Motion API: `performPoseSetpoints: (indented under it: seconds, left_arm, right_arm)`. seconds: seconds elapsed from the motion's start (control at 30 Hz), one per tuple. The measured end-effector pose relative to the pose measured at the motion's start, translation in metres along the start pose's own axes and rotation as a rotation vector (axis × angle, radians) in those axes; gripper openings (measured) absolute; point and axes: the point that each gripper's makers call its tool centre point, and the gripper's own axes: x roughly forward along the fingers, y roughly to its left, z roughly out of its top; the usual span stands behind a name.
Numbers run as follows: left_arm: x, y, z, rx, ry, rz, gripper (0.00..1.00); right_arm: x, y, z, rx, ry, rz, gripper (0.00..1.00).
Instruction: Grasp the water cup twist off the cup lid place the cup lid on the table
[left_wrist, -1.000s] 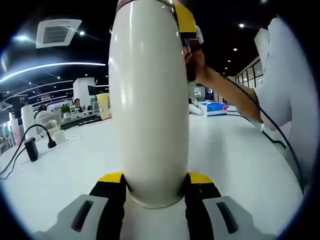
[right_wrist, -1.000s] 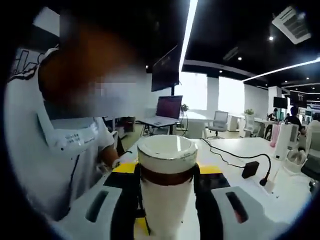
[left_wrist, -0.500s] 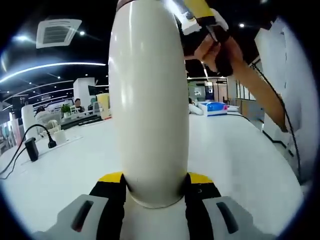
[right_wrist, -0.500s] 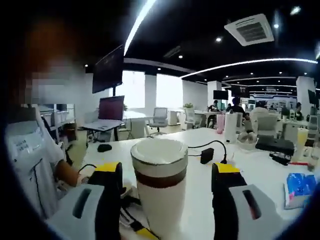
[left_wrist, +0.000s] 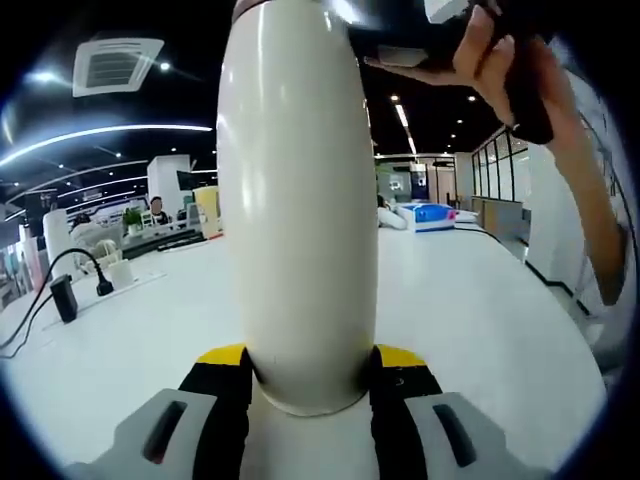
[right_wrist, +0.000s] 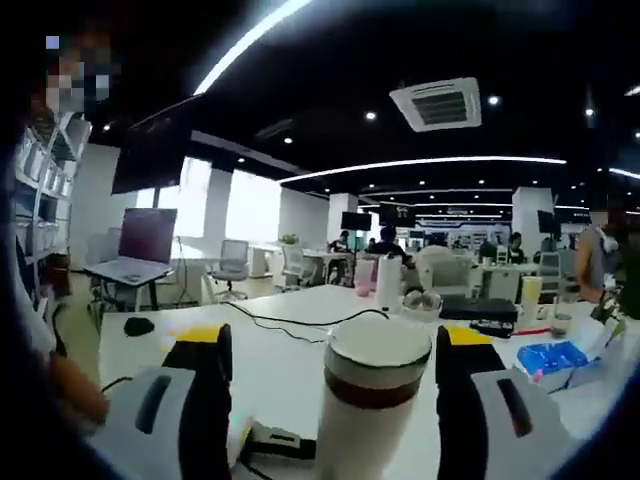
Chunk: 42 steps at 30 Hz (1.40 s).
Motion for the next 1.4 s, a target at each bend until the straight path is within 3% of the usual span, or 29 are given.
performPoseSetpoints:
  seconds: [0.07, 0.2, 0.3, 0.4, 0.53, 0.77, 0.9, 1.13, 1.4]
  left_arm:
    - [0.000, -0.001, 0.000, 0.002, 0.000, -0.002, 0.48]
    - [-0.001, -0.002, 0.001, 0.002, 0.000, -0.003, 0.48]
    - [-0.001, -0.002, 0.001, 0.003, 0.000, -0.005, 0.48]
    - [-0.001, -0.003, 0.001, 0.004, 0.000, -0.007, 0.48]
    - [-0.001, -0.003, 0.001, -0.001, 0.000, -0.002, 0.48]
    - [-0.002, -0.004, 0.000, -0.004, 0.000, 0.001, 0.48]
    - [-0.003, -0.004, 0.000, -0.006, 0.000, 0.001, 0.48]
    - [-0.003, -0.004, -0.001, -0.006, 0.000, 0.001, 0.48]
    - [-0.003, -0.004, -0.001, -0.008, 0.000, 0.000, 0.48]
  right_arm:
    - [0.001, -0.010, -0.002, 0.009, -0.010, -0.111, 0.86]
    - [0.001, -0.018, -0.001, -0.015, -0.034, -0.219, 0.85]
    - [-0.002, -0.017, 0.005, -0.010, -0.078, -0.249, 0.81]
    - [-0.003, -0.019, 0.003, -0.037, -0.058, -0.281, 0.75]
    - [-0.012, -0.031, 0.006, 0.029, -0.101, -0.342, 0.63]
    - [-0.005, -0.026, -0.001, -0.004, -0.064, -0.325, 0.58]
    - [-0.002, -0.025, -0.005, -0.031, -0.046, -0.322, 0.46]
    - [-0.002, -0.024, -0.004, -0.032, -0.050, -0.315, 0.46]
    - [-0.001, -0.024, -0.004, -0.038, -0.061, -0.251, 0.45]
